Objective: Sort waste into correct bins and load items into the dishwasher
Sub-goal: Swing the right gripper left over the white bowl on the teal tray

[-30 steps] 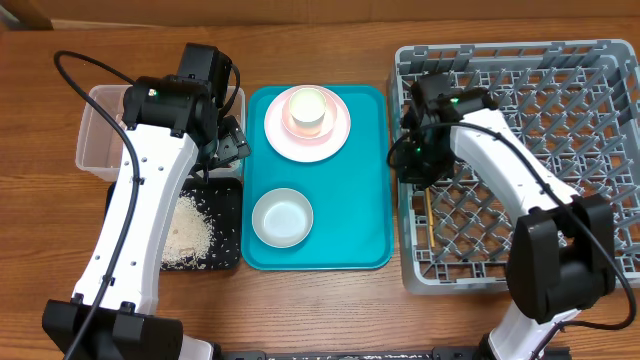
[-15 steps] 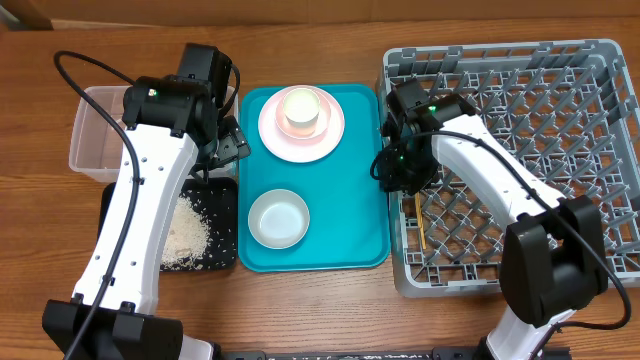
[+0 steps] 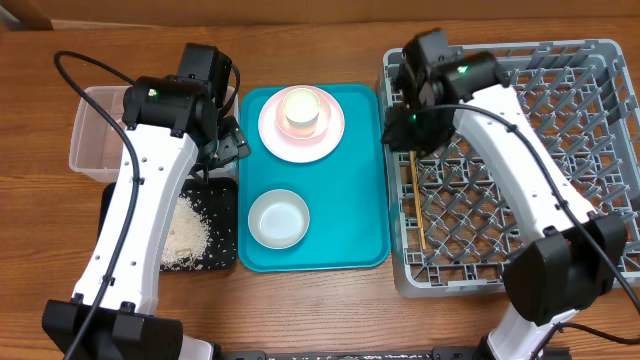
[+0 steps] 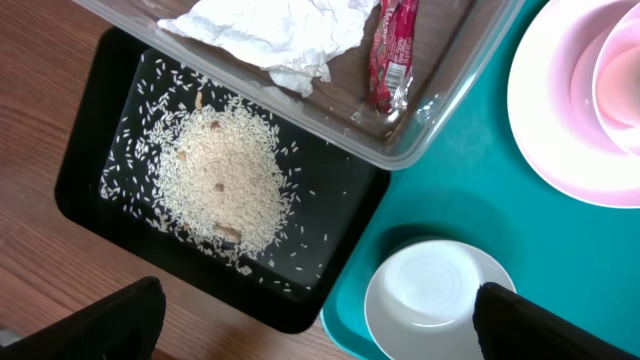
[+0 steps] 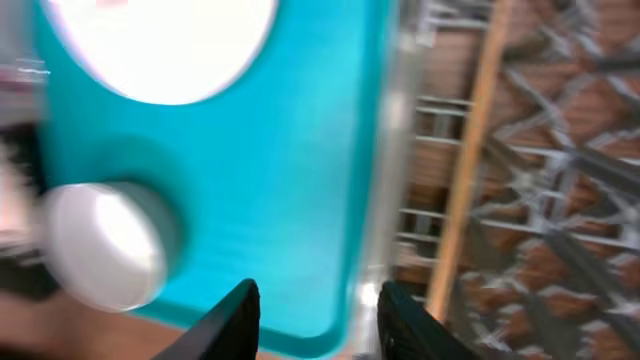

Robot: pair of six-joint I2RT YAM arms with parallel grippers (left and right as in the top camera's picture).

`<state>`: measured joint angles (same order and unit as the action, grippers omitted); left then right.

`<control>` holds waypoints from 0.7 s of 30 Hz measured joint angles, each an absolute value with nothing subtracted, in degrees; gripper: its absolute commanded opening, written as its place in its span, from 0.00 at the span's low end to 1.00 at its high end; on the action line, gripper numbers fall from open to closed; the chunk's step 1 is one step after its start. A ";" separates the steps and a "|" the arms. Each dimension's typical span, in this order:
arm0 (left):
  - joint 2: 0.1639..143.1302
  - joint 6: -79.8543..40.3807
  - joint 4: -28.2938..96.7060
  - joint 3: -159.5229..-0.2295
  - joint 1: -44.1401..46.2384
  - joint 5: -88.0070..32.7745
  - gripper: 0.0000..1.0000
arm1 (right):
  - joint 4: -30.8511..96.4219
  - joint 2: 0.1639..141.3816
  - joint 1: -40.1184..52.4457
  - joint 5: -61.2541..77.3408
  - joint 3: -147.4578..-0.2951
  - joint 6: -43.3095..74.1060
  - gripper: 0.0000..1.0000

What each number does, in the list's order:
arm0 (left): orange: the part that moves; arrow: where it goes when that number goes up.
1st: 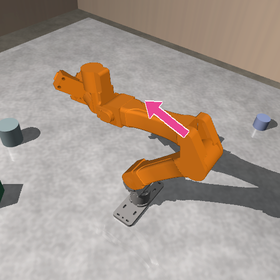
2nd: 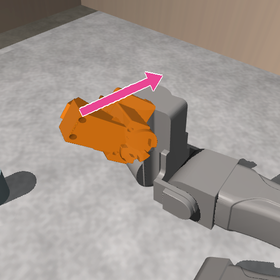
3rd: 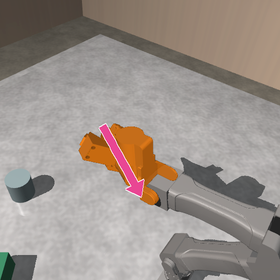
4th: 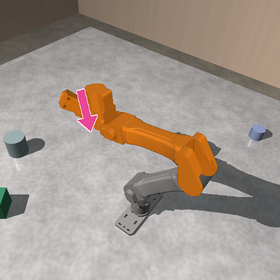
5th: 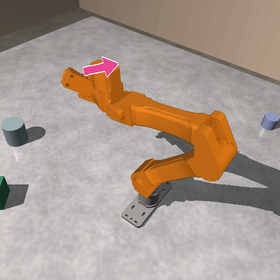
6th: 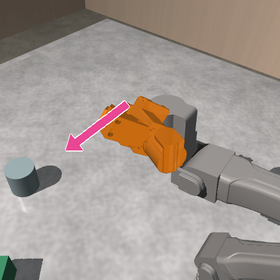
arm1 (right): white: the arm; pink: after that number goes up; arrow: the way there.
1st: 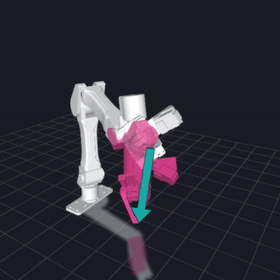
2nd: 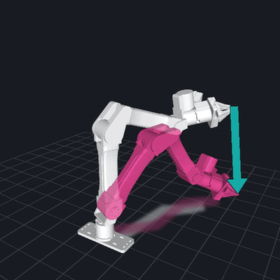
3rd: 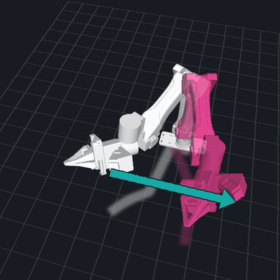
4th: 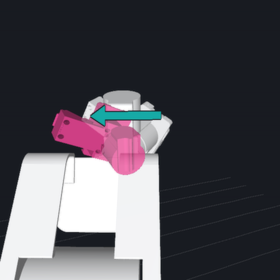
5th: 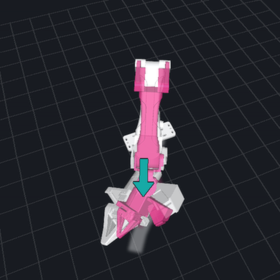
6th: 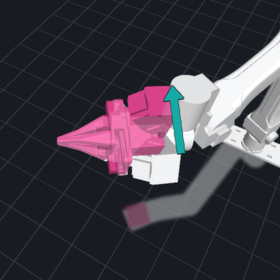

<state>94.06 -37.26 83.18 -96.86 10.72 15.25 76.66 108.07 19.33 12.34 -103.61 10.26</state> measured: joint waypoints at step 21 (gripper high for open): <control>94.06 -37.15 81.80 -96.86 10.72 11.35 1.00 | 74.50 107.83 39.38 23.66 -101.71 11.77 0.43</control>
